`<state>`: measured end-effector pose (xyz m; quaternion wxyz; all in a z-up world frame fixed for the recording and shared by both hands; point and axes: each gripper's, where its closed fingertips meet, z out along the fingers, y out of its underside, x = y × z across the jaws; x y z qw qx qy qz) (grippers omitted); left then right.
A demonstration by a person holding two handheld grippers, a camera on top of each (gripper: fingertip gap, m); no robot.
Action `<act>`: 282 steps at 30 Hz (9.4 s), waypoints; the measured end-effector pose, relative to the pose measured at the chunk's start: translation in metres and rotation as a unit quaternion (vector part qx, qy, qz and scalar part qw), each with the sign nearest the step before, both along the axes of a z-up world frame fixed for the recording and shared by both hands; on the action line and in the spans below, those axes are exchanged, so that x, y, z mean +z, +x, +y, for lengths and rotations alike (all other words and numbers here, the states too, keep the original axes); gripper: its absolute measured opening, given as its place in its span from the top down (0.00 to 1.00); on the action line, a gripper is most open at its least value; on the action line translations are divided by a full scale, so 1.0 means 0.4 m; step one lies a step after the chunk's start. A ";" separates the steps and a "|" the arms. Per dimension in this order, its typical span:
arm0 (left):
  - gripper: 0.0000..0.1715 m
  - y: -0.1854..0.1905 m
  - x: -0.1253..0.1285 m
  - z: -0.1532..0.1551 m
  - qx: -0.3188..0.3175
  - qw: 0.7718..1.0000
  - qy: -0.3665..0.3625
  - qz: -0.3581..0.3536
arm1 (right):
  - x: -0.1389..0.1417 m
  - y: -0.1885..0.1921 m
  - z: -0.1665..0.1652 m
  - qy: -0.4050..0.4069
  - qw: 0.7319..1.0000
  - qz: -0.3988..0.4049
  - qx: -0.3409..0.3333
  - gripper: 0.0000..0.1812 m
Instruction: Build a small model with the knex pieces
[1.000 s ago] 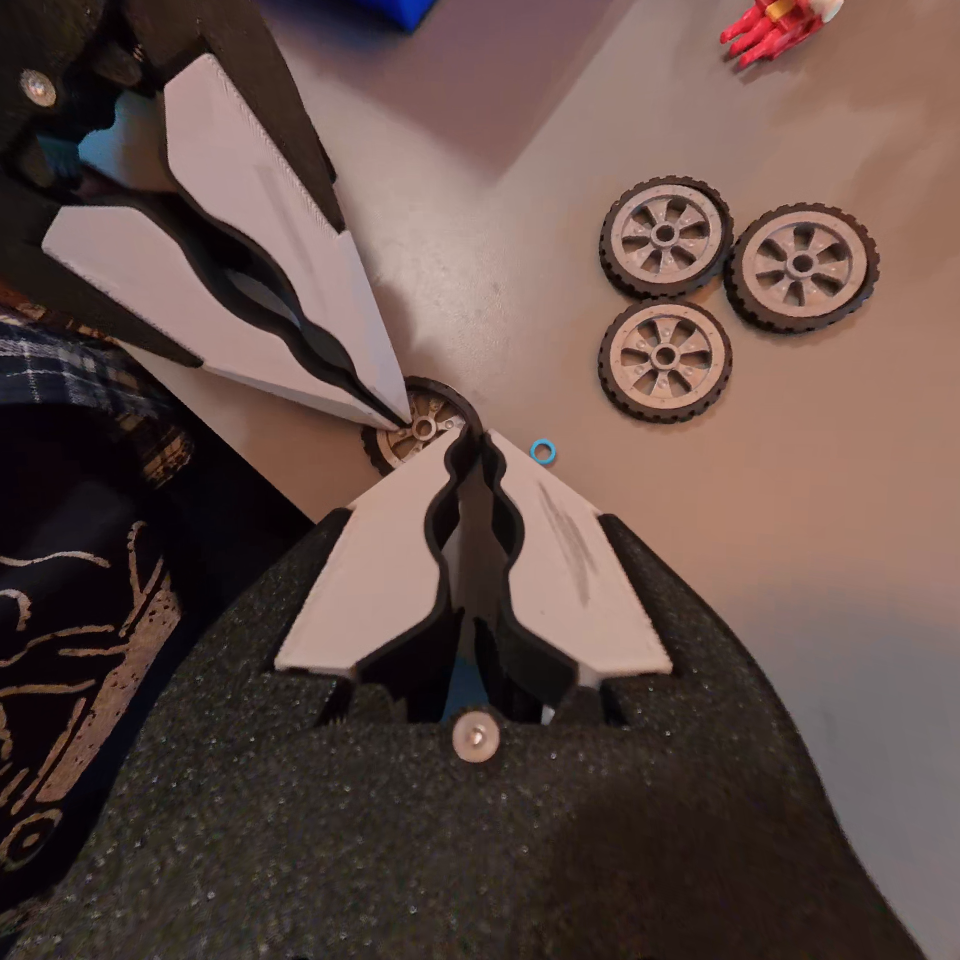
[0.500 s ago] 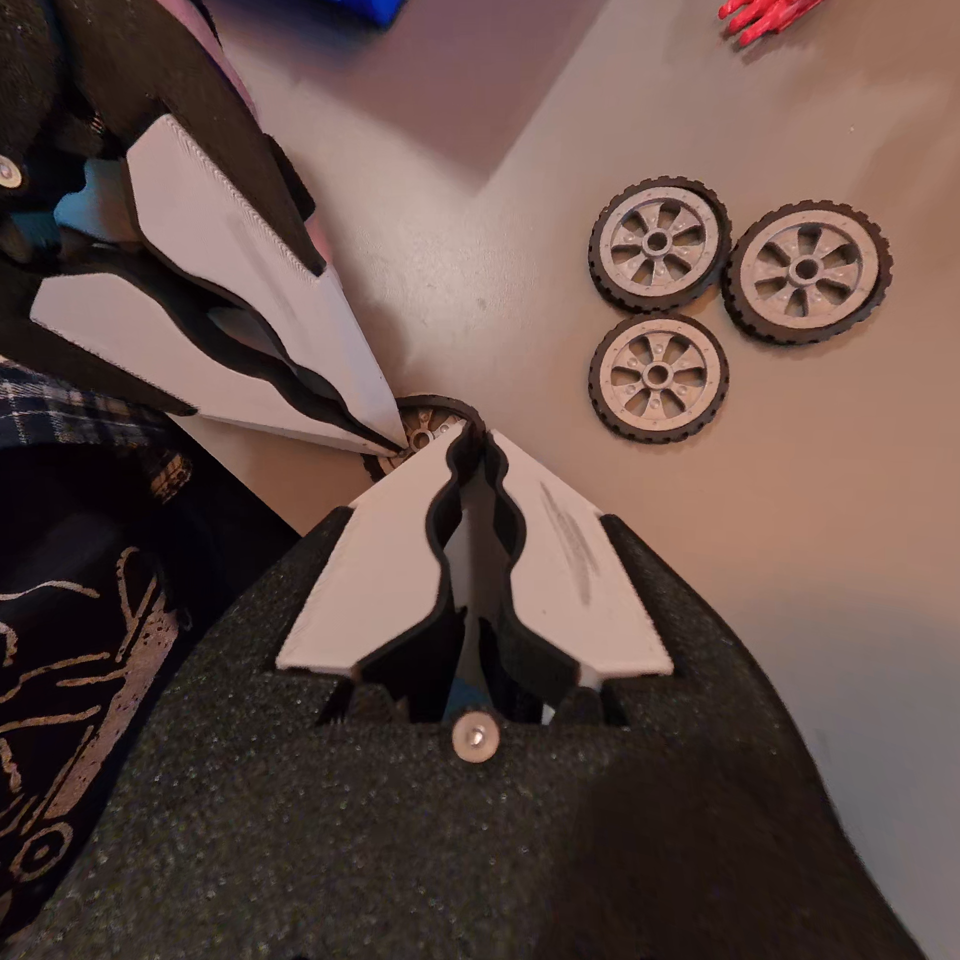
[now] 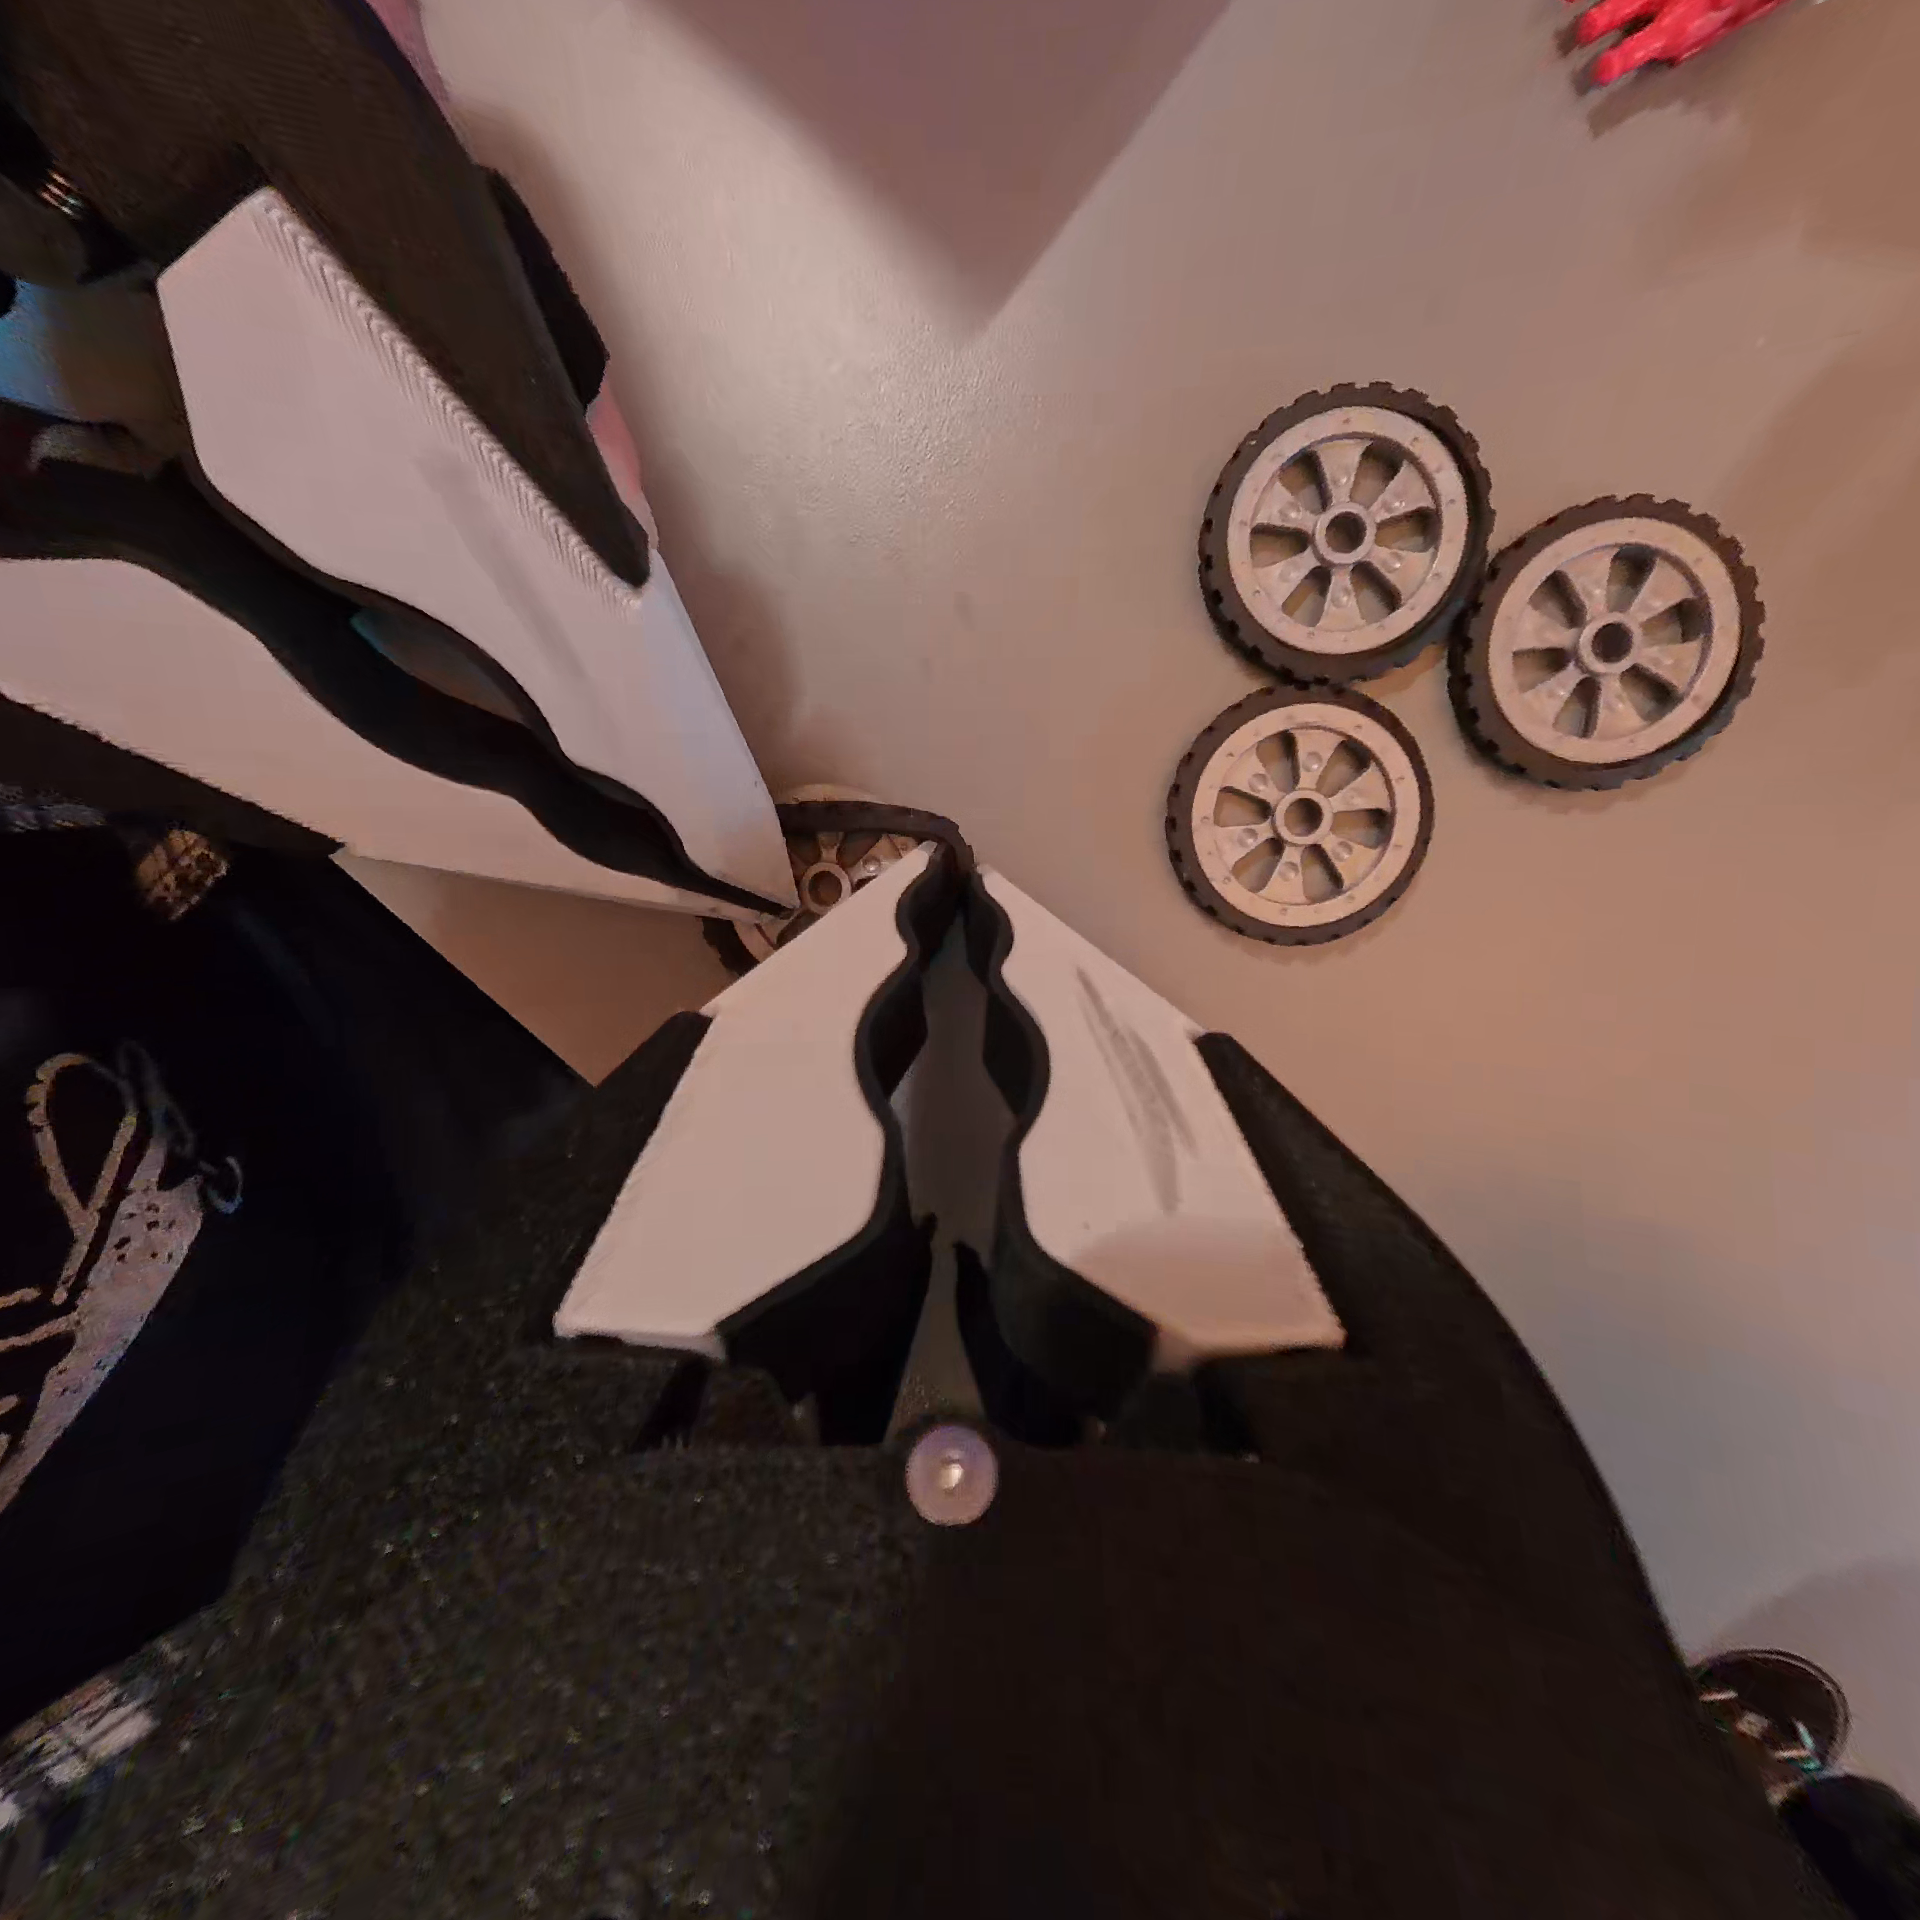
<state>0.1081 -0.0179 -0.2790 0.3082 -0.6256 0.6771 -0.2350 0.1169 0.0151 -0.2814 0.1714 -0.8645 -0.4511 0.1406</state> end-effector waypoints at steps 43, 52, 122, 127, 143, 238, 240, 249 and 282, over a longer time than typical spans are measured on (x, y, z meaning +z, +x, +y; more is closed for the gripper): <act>1.00 -0.032 0.007 0.018 0.053 0.997 -0.059 -0.009 | -0.001 0.010 -0.053 -0.055 0.991 -0.088 0.089 1.00; 1.00 -0.031 0.008 0.034 0.066 0.997 -0.045 -0.011 | 0.000 0.008 -0.050 -0.029 0.991 -0.089 0.093 1.00; 0.71 -0.044 -0.003 0.014 0.005 0.999 -0.035 0.007 | 0.030 -0.003 -0.097 0.114 0.992 0.048 0.030 0.72; 0.72 -0.044 -0.003 0.005 -0.002 0.999 -0.038 0.008 | 0.004 -0.031 -0.098 0.132 0.989 0.050 0.030 0.70; 0.70 -0.062 -0.004 0.006 0.000 0.998 -0.062 0.021 | 0.018 -0.056 -0.075 0.154 0.986 0.045 0.042 0.76; 0.96 -0.046 0.047 0.025 0.075 0.997 0.019 -0.004 | 0.010 -0.066 -0.052 0.177 0.982 0.070 -0.004 1.00; 0.97 -0.052 0.008 0.025 0.080 0.996 0.020 0.019 | 0.010 -0.066 -0.052 0.176 0.982 0.069 -0.006 1.00; 0.99 -0.041 0.003 0.023 0.075 0.997 0.011 0.002 | 0.028 -0.061 -0.028 0.207 0.977 0.047 0.003 1.00; 0.99 -0.025 0.000 0.014 0.048 0.999 0.014 0.000 | 0.032 -0.038 -0.008 0.192 0.981 0.037 0.008 1.00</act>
